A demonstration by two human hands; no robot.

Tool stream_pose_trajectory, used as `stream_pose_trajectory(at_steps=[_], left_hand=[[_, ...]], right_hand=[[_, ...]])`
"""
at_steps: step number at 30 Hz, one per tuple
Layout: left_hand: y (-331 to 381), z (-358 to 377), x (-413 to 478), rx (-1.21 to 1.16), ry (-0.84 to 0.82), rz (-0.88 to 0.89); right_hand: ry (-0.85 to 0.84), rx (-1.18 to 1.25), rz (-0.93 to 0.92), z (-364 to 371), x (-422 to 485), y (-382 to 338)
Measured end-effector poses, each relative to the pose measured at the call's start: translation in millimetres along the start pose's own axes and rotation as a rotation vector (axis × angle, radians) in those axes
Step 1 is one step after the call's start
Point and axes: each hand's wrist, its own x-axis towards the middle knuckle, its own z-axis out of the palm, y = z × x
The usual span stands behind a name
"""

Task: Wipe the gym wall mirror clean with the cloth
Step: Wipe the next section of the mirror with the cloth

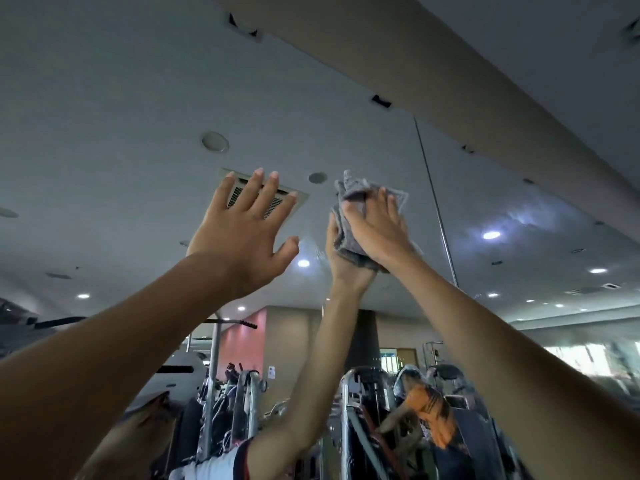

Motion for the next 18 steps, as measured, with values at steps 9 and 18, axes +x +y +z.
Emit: stream_pose_trajectory(at_steps=[9, 18], left_hand=[[6.5, -0.4, -4.4, -0.013, 0.041, -0.054], [8.4, 0.4, -7.1, -0.012, 0.036, -0.079]], right_hand=[[0.060, -0.110, -0.319, 24.8, -67.9, 18.9], [0.108, -0.106, -0.023, 20.0, 0.8, -22.0]])
